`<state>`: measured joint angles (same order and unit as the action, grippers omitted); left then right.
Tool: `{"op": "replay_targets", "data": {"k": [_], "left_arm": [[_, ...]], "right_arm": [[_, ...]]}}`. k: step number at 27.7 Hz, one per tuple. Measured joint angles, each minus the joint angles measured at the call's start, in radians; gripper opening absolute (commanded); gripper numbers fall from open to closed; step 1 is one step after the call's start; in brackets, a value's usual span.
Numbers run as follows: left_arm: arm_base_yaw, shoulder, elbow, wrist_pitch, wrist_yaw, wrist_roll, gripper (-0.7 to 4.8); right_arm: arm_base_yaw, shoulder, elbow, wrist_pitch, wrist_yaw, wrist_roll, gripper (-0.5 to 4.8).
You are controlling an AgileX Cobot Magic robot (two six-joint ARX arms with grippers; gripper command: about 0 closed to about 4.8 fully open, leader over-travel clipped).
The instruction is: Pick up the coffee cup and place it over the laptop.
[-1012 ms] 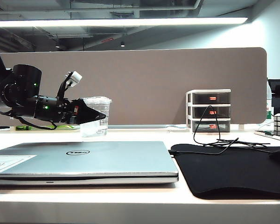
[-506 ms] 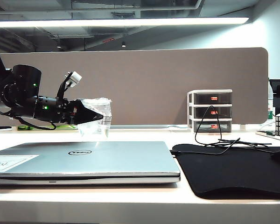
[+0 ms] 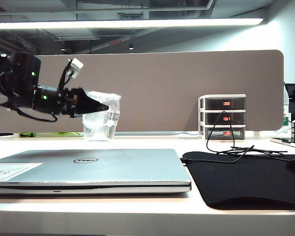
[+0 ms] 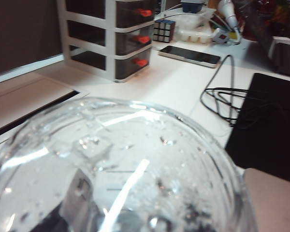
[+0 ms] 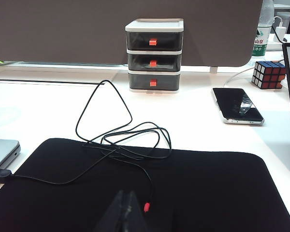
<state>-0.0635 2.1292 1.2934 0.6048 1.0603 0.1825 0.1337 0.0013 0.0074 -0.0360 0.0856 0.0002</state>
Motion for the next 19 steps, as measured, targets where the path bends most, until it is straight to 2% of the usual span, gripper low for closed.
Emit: {"op": "replay_targets", "data": {"k": [3, 6, 9, 14, 19], "left_arm": [[-0.001, -0.113, -0.098, 0.010, 0.008, 0.051, 2.78], [-0.001, -0.156, -0.161, 0.010, 0.010, 0.065, 2.77], [-0.002, -0.253, -0.278, 0.005, 0.010, 0.069, 2.77], [-0.004, -0.334, -0.381, 0.021, 0.010, 0.068, 2.77], [-0.061, -0.348, -0.414, 0.023, 0.011, 0.027, 2.77]], "right_arm": [[0.000, 0.000, 0.000, 0.000, 0.000, 0.000, -0.06], [0.000, 0.000, 0.000, 0.000, -0.016, 0.000, -0.06], [0.000, 0.000, 0.000, 0.000, -0.037, 0.000, -0.06], [0.000, 0.000, 0.000, 0.000, -0.037, 0.000, -0.06], [0.000, 0.000, 0.000, 0.000, -0.039, 0.000, -0.06]]}}
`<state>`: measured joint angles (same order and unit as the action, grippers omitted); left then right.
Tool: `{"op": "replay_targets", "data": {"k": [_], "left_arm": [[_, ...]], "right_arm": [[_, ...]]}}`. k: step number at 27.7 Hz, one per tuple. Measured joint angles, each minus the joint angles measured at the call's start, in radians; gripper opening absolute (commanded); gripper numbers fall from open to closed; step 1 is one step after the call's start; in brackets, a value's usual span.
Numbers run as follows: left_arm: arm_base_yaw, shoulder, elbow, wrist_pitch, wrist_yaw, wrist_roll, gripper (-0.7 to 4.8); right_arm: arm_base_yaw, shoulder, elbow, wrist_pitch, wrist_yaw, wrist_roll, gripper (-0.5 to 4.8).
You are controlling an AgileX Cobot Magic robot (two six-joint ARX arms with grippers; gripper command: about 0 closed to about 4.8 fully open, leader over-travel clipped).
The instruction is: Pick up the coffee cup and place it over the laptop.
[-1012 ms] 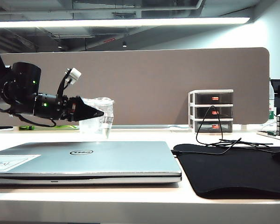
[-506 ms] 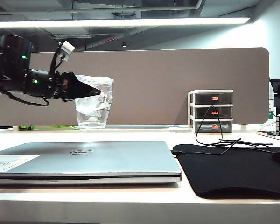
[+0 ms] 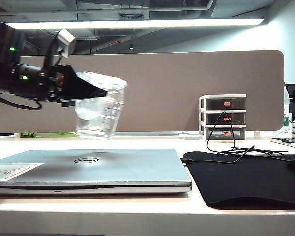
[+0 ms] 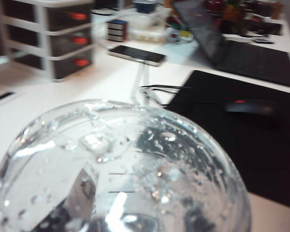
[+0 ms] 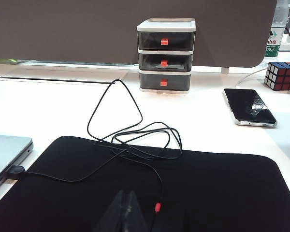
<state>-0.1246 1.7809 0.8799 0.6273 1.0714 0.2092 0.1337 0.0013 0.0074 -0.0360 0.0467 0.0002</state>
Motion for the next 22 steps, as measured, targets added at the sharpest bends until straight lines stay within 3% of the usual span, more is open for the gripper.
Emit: {"op": "replay_targets", "data": {"k": [6, 18, 22], "left_arm": [[-0.049, -0.002, -0.028, 0.003, -0.002, -0.004, 2.77], [-0.050, -0.005, -0.164, 0.020, -0.021, 0.023, 2.79], [-0.048, -0.006, -0.174, 0.018, -0.016, 0.025, 3.14]], "right_arm": [[0.000, 0.000, 0.000, 0.000, -0.003, 0.000, -0.06], [0.000, 0.000, 0.000, 0.000, -0.003, 0.000, -0.06], [0.000, 0.000, 0.000, 0.000, -0.003, 0.000, -0.06]]}}
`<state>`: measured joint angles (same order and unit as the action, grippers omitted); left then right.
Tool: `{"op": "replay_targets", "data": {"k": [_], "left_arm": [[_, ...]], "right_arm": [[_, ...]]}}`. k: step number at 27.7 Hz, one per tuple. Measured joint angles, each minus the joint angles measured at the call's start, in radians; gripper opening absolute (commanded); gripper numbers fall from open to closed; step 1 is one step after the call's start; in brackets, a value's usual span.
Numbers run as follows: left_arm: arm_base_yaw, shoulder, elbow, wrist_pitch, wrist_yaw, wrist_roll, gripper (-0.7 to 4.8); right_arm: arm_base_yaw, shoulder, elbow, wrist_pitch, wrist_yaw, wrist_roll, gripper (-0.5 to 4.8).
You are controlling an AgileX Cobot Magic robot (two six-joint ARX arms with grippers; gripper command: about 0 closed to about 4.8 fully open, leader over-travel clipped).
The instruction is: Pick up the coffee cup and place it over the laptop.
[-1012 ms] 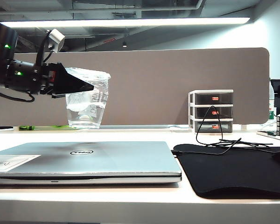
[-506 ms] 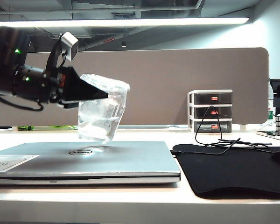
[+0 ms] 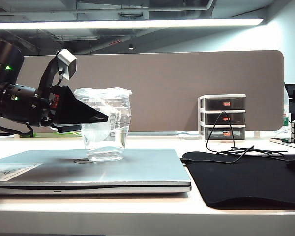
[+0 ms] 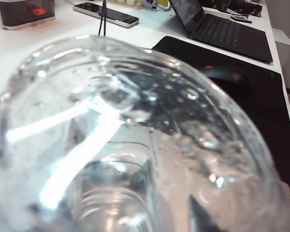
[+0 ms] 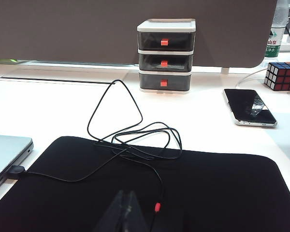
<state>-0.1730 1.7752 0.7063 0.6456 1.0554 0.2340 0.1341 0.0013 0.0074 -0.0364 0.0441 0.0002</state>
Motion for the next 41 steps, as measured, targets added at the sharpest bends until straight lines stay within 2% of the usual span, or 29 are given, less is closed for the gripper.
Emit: {"op": "replay_targets", "data": {"k": [7, 10, 16, 21, 22, 23, 24, 28, 32, 33, 35, 41], "left_arm": [[0.015, -0.027, -0.024, -0.007, -0.017, 0.002, 3.15], [0.050, -0.061, -0.047, -0.007, -0.023, 0.010, 3.42], [0.132, -0.145, -0.120, -0.045, -0.027, 0.012, 3.42], [0.150, -0.249, -0.180, -0.069, -0.044, 0.008, 3.39], [0.150, -0.282, -0.192, -0.082, -0.059, 0.001, 3.26], [0.150, -0.340, -0.203, -0.111, -0.080, -0.002, 2.70], [0.150, -0.397, -0.211, -0.144, -0.113, -0.002, 2.37], [0.150, -0.531, -0.232, -0.286, -0.238, -0.003, 1.54], [0.149, -0.658, -0.232, -0.435, -0.417, 0.000, 0.16], [0.146, -0.716, -0.233, -0.496, -0.493, -0.002, 0.12], [0.137, -0.768, -0.232, -0.535, -0.544, -0.001, -0.06], [0.135, -0.915, -0.233, -0.663, -0.620, -0.005, -0.06]], "right_arm": [[0.000, 0.000, 0.000, 0.000, 0.000, 0.000, -0.06], [0.000, 0.000, 0.000, 0.000, 0.000, 0.000, -0.06], [0.000, 0.000, 0.000, 0.000, 0.000, 0.000, -0.06], [0.000, 0.000, 0.000, 0.000, 0.000, 0.000, -0.06], [0.000, 0.000, 0.000, 0.000, 0.000, 0.000, -0.06], [0.000, 0.000, 0.000, 0.000, 0.000, 0.000, -0.06], [0.000, 0.000, 0.000, 0.000, 0.000, 0.000, -0.06], [0.000, 0.000, 0.000, 0.000, 0.000, 0.000, -0.06], [0.000, 0.000, 0.000, 0.000, -0.019, 0.000, -0.06], [0.000, 0.000, 0.000, 0.000, -0.022, 0.000, -0.06], [0.000, 0.000, 0.000, 0.000, -0.024, 0.000, -0.06], [0.000, 0.000, 0.000, 0.000, -0.045, 0.000, -0.06]]}}
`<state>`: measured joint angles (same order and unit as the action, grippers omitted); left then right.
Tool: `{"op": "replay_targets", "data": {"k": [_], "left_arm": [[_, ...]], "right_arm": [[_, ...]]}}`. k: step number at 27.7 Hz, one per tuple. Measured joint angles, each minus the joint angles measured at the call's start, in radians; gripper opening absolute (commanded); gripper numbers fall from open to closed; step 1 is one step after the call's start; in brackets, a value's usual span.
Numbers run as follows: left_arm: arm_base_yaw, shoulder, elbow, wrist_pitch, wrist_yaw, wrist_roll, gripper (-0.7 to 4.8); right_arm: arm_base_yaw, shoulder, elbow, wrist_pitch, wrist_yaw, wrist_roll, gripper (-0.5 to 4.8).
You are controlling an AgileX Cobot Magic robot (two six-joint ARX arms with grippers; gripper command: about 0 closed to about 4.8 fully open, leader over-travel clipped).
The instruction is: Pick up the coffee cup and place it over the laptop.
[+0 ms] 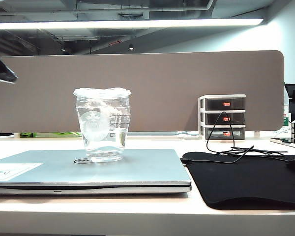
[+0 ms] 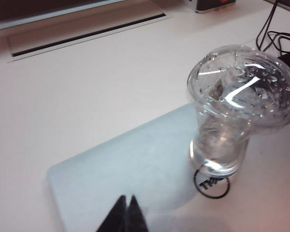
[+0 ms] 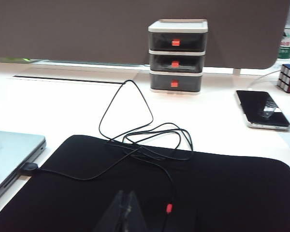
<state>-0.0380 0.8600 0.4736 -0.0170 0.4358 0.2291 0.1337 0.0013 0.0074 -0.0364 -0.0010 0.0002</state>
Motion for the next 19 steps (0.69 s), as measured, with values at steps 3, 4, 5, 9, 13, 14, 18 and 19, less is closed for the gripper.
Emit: {"op": "replay_targets", "data": {"k": [3, 4, 5, 9, 13, 14, 18, 19], "left_arm": [[0.000, -0.066, 0.000, -0.073, -0.080, -0.018, -0.06], [0.000, -0.091, -0.002, -0.096, -0.096, -0.021, -0.06], [0.000, -0.125, -0.008, -0.107, -0.105, -0.026, -0.06], [0.000, -0.289, -0.091, -0.057, -0.140, -0.081, -0.06], [0.000, -0.521, -0.177, -0.053, -0.238, -0.132, -0.06], [0.000, -0.555, -0.181, -0.055, -0.267, -0.144, -0.06], [0.000, -0.688, -0.191, -0.039, -0.410, -0.228, -0.06], [0.000, -0.726, -0.197, -0.038, -0.455, -0.240, -0.06]], "right_arm": [[0.000, 0.000, 0.000, 0.000, 0.000, 0.000, -0.06], [0.000, 0.000, 0.000, 0.000, 0.000, 0.000, -0.06], [0.000, 0.000, 0.000, 0.000, 0.000, 0.000, -0.06], [0.000, 0.000, 0.000, 0.000, 0.000, 0.000, -0.06], [0.000, 0.000, 0.000, 0.000, 0.000, 0.000, -0.06], [0.000, 0.000, 0.000, 0.000, 0.000, 0.000, -0.06], [0.000, 0.000, 0.000, 0.000, 0.000, 0.000, -0.06], [0.000, 0.000, 0.000, 0.000, 0.000, 0.000, -0.06]]}}
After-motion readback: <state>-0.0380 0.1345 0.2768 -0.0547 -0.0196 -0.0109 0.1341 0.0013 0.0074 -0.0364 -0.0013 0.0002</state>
